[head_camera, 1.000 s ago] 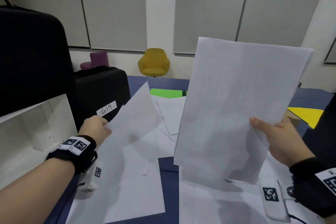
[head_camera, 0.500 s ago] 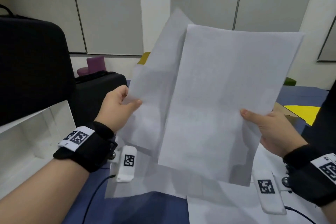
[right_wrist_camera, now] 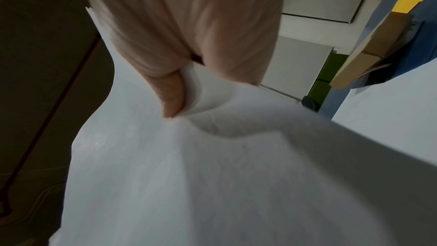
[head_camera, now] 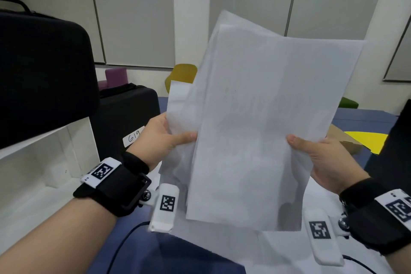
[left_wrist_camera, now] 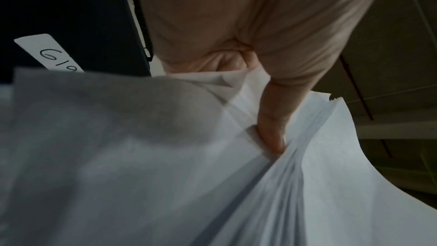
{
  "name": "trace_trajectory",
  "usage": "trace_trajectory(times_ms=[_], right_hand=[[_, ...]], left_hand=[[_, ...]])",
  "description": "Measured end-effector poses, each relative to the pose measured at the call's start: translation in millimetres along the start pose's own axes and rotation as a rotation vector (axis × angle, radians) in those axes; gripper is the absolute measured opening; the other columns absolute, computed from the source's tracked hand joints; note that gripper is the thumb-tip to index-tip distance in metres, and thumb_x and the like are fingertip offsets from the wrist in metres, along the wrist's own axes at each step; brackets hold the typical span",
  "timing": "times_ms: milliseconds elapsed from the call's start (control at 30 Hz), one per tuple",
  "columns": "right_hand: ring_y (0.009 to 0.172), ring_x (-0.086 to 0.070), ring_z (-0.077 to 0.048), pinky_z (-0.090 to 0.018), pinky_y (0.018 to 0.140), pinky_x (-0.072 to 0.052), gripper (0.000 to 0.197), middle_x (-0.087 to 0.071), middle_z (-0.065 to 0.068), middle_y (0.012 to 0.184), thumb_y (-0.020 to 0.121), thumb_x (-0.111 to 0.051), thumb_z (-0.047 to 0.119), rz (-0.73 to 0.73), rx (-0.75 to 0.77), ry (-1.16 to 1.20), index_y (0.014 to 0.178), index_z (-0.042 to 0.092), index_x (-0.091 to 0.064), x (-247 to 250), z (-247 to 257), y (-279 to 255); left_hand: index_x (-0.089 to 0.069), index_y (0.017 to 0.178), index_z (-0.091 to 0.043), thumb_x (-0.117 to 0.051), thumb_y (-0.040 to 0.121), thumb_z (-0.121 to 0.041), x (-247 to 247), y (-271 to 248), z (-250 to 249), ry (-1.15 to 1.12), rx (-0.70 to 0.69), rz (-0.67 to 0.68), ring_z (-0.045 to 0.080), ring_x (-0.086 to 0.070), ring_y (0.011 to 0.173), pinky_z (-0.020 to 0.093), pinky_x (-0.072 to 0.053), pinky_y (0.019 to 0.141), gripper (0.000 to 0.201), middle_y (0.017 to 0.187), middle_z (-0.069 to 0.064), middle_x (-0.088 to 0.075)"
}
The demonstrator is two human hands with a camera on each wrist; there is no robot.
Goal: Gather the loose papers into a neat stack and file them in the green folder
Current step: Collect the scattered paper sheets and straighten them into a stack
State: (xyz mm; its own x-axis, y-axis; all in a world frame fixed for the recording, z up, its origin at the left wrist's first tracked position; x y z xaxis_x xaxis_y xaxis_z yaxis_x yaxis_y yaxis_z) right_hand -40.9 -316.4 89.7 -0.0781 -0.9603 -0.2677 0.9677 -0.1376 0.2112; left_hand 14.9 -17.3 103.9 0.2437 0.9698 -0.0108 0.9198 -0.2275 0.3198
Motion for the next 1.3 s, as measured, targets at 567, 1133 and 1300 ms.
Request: trace_trajectory(times_ms=[567, 1133, 1300], right_hand=[[0.091, -0.073, -0.018, -0.025, 0.072, -0.058, 0.048, -0.075, -0.005, 0.103, 0.063, -0.070, 0.019, 0.038, 0.021, -0.119, 0.110, 0.010, -0.066, -4, -3, -5], [0.104, -0.069, -0.026, -0.040, 0.087, -0.057, 0.071, -0.068, -0.009, 0.119, 0.067, -0.073, 0.002, -0.089, 0.198, -0.076, 0.132, 0.009, -0.045, 9, 15, -12], [0.097, -0.071, -0.026, -0.036, 0.082, -0.059, 0.050, -0.072, -0.010, 0.112, 0.070, -0.069, 0.003, -0.021, 0.142, -0.061, 0.119, 0.008, -0.059, -1, 13, -16]], left_hand=[[-0.059, 0.128, -0.013, -0.057, 0.092, -0.040, -30, 1, -22, -0.162, 0.026, 0.035, 0.021, -0.066, 0.112, 0.039, -0.049, 0.097, 0.046, 0.121, 0.005, -0.070], [-0.062, 0.116, -0.005, -0.063, 0.084, 0.005, -54, 0, -43, -0.085, -0.109, 0.062, 0.024, -0.072, 0.096, 0.035, -0.058, 0.084, 0.033, 0.106, 0.009, -0.074], [-0.064, 0.117, -0.005, -0.073, 0.078, -0.005, -60, -1, -45, -0.035, -0.145, 0.089, 0.024, -0.071, 0.101, 0.036, -0.056, 0.088, 0.040, 0.107, 0.007, -0.074]])
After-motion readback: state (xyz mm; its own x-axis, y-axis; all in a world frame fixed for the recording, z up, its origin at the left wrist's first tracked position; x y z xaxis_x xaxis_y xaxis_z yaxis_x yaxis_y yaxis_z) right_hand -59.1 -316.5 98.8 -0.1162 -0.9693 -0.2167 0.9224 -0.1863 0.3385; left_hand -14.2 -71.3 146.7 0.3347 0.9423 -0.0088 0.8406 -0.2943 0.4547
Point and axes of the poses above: each hand's wrist, its own y-axis towards the middle knuckle, its own x-axis out of the back of the hand, z = x × y, the point moved 8 cm from there along y, towards the middle knuckle
